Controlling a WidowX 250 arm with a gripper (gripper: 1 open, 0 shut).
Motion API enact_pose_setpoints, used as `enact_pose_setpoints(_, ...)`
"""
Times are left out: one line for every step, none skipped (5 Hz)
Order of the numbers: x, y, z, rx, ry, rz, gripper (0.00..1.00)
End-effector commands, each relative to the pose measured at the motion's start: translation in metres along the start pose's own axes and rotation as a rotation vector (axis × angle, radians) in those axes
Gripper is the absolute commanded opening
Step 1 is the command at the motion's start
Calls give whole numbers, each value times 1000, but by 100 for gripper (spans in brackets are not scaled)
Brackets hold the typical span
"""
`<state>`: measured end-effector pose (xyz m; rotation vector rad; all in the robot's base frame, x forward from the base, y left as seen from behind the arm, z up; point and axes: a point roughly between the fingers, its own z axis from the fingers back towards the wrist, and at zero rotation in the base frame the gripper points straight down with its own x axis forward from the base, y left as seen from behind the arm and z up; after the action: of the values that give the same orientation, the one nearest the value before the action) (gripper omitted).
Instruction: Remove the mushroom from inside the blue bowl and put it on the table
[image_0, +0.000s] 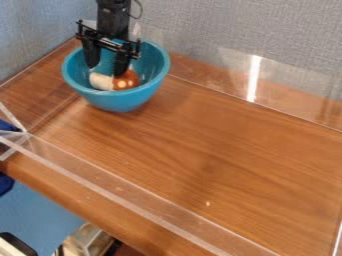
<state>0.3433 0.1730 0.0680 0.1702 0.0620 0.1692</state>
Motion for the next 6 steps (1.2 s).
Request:
enact_pose_setpoints(-7,25,17,19,-51,-11,0)
enact_pose_setpoints(-8,20,26,25,-47,21,0)
enact_pose_setpoints(-9,14,34,30,-41,50,0)
enact_pose_setpoints(-9,17,35,21,-60,10,0)
enact_pose_setpoints(-15,17,48,9,-84,-23,0)
enact_pose_setpoints(-24,18,79,-1,-141,-46,0)
